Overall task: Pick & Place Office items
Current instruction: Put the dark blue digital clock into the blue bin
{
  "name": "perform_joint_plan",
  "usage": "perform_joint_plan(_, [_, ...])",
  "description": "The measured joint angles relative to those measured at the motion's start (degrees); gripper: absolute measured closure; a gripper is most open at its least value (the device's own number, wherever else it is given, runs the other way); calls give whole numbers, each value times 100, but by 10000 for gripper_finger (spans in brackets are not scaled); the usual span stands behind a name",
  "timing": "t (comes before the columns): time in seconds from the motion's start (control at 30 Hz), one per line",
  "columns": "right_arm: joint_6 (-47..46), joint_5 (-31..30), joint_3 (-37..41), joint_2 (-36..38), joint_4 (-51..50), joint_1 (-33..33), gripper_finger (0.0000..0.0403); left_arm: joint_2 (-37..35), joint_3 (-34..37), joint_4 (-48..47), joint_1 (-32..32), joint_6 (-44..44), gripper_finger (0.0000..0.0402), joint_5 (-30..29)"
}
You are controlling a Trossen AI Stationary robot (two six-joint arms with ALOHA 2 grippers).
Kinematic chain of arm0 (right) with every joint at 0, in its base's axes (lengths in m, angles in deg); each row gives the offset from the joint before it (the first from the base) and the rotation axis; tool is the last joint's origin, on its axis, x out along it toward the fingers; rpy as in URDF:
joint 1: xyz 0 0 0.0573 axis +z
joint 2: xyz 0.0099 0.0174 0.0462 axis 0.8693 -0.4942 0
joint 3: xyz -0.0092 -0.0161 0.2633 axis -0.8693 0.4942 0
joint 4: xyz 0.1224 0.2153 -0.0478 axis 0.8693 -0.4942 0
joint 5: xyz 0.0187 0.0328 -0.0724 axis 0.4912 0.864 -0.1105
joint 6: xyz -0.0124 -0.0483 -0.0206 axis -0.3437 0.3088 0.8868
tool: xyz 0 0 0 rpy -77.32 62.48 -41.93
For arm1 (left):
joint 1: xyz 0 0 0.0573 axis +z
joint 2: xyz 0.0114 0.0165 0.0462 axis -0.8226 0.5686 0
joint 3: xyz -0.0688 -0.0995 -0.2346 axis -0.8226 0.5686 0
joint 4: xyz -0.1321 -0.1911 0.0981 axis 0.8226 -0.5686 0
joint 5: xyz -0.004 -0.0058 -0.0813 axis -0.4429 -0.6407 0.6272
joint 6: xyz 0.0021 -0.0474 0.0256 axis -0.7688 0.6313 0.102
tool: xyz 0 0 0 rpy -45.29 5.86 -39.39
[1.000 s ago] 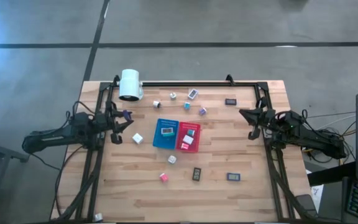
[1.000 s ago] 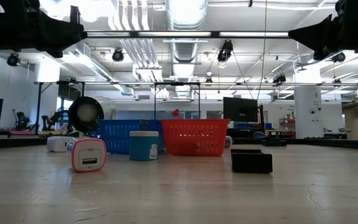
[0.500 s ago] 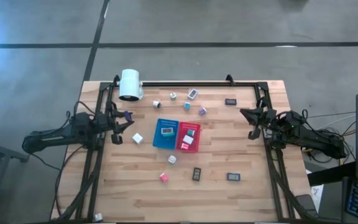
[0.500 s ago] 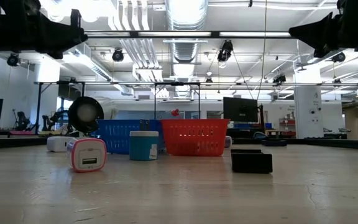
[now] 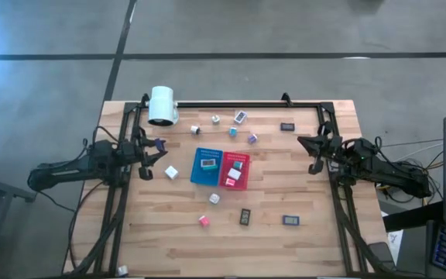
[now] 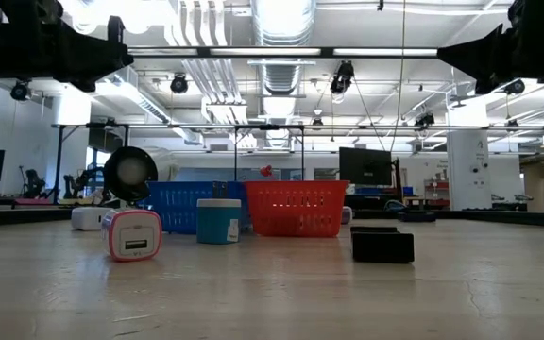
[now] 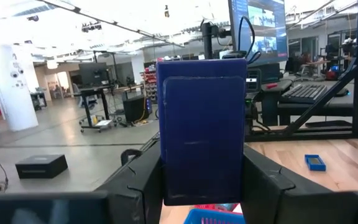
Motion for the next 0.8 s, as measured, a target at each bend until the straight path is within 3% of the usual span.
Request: perform_joint_plan(0.8, [34,-17,5,-183,199,2,394,0,0,-177,-1,61,247,1])
